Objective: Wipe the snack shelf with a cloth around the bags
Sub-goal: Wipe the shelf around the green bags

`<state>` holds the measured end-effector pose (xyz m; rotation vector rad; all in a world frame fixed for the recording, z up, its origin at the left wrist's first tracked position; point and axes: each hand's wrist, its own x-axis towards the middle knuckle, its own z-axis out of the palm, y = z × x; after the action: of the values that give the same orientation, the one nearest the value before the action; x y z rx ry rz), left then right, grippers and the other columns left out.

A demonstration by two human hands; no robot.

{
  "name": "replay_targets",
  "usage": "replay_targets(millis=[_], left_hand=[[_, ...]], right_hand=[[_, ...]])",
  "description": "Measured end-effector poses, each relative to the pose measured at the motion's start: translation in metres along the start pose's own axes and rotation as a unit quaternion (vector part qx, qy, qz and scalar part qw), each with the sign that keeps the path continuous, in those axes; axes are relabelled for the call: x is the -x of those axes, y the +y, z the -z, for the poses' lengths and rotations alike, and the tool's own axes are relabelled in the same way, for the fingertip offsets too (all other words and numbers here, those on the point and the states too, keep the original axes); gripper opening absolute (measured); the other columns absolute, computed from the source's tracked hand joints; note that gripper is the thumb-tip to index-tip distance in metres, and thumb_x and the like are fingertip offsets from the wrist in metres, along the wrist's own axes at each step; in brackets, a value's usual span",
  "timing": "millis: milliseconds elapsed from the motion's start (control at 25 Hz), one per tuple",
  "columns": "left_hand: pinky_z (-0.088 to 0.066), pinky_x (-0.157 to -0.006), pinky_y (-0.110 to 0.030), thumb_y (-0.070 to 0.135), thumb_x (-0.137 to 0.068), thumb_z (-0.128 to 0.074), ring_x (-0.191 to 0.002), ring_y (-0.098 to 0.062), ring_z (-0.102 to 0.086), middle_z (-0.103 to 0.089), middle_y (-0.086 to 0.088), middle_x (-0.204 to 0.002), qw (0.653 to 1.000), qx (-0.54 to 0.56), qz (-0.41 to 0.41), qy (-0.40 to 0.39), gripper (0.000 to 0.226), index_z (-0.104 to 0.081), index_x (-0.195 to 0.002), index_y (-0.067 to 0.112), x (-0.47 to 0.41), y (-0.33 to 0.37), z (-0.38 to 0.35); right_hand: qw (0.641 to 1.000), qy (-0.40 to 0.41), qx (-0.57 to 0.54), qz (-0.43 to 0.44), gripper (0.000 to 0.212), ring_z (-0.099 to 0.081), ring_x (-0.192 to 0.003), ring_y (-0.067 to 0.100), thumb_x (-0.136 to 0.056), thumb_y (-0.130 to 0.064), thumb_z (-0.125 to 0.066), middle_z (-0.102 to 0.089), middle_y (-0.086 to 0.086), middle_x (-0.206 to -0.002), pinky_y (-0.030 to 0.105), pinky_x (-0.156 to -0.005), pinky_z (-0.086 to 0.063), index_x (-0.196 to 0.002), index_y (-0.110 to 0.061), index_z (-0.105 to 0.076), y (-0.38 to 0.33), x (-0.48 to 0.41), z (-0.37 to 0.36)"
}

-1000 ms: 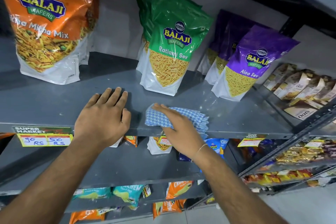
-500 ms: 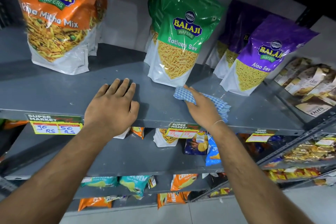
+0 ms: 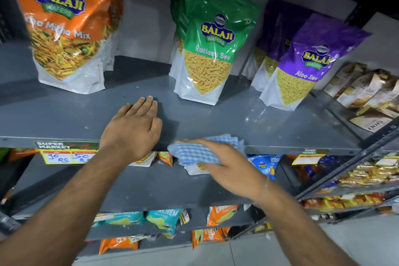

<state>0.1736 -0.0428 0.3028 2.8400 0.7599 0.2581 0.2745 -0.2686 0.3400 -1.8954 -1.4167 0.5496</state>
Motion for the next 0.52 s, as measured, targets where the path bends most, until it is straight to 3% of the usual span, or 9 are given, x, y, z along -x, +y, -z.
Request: replay_targets(millis=[80,160,200,280,400,440,520], left_hand=[[-0.005,-0.13,-0.036,0.044,-0.09,0.002,-0.161,-0.013,-0.007,-0.009,0.0,-0.175,1.0,-0.006,0.005,0.008,0.083,-0.018,-0.165,0.014,0.001,-0.001,0.0],[-0.004,-0.13,-0.036,0.043,-0.092,-0.002,-0.161,-0.013,-0.006,-0.009,0.0,-0.175,1.0,-0.006,0.006,0.002,0.079,-0.017,-0.165,0.015,0.002,0.0,-0.001],[-0.004,-0.13,-0.035,0.043,-0.093,-0.003,-0.161,-0.013,-0.006,-0.008,0.001,-0.175,1.0,-0.009,0.006,-0.001,0.079,-0.016,-0.165,0.015,0.004,0.0,-0.001],[-0.004,-0.13,-0.035,0.043,-0.092,-0.001,-0.161,-0.012,-0.005,-0.008,0.001,-0.175,1.0,-0.013,0.008,0.003,0.079,-0.015,-0.165,0.016,0.006,-0.002,0.0],[-0.005,-0.13,-0.034,0.044,-0.089,0.005,-0.161,-0.011,-0.006,-0.008,0.002,-0.175,1.0,-0.006,-0.001,0.007,0.084,-0.016,-0.165,0.015,0.006,0.0,0.0],[-0.005,-0.13,-0.034,0.045,-0.087,0.007,-0.161,-0.011,-0.006,-0.008,0.002,-0.175,1.0,-0.001,-0.001,0.01,0.087,-0.016,-0.165,0.015,0.006,-0.001,0.0],[-0.005,-0.131,-0.034,0.045,-0.088,0.007,-0.161,-0.01,-0.003,-0.006,0.003,-0.175,1.0,0.006,0.004,0.012,0.085,-0.014,-0.165,0.016,0.006,-0.003,-0.001]], right_hand=[[0.991,0.12,-0.034,-0.04,0.042,-0.063,-0.117,0.001,-0.09,-0.005,-0.055,-0.071,-0.011,-0.123,0.028,-0.107,-0.046,-0.128,-0.021,-0.063,0.008,0.005,0.028],[0.969,0.237,0.018,-0.072,0.04,-0.066,-0.101,-0.003,-0.091,-0.006,-0.053,-0.073,-0.013,-0.111,0.022,-0.093,-0.05,-0.125,-0.025,-0.064,0.02,-0.013,0.049],[0.963,0.251,0.055,-0.075,0.043,-0.065,-0.092,-0.003,-0.092,-0.004,-0.051,-0.073,-0.012,-0.107,0.021,-0.085,-0.05,-0.127,-0.027,-0.063,0.023,-0.027,0.051],[0.971,0.205,0.097,-0.079,0.051,-0.065,-0.094,0.005,-0.091,-0.004,-0.052,-0.071,-0.006,-0.112,0.028,-0.087,-0.051,-0.134,-0.03,-0.058,0.026,-0.051,0.033],[0.983,0.109,0.142,-0.029,0.071,-0.046,-0.138,0.009,-0.083,0.005,-0.051,-0.053,-0.007,-0.147,0.033,-0.117,-0.035,-0.144,-0.03,-0.048,0.017,-0.043,-0.011],[0.987,0.084,0.137,0.0,0.075,-0.041,-0.142,0.006,-0.079,0.007,-0.049,-0.049,-0.009,-0.151,0.03,-0.119,-0.031,-0.145,-0.029,-0.047,0.009,-0.03,-0.022],[0.992,0.042,0.113,0.032,0.075,-0.046,-0.138,0.005,-0.077,0.003,-0.046,-0.053,-0.011,-0.147,0.029,-0.115,-0.037,-0.144,-0.031,-0.048,-0.007,0.003,-0.035]])
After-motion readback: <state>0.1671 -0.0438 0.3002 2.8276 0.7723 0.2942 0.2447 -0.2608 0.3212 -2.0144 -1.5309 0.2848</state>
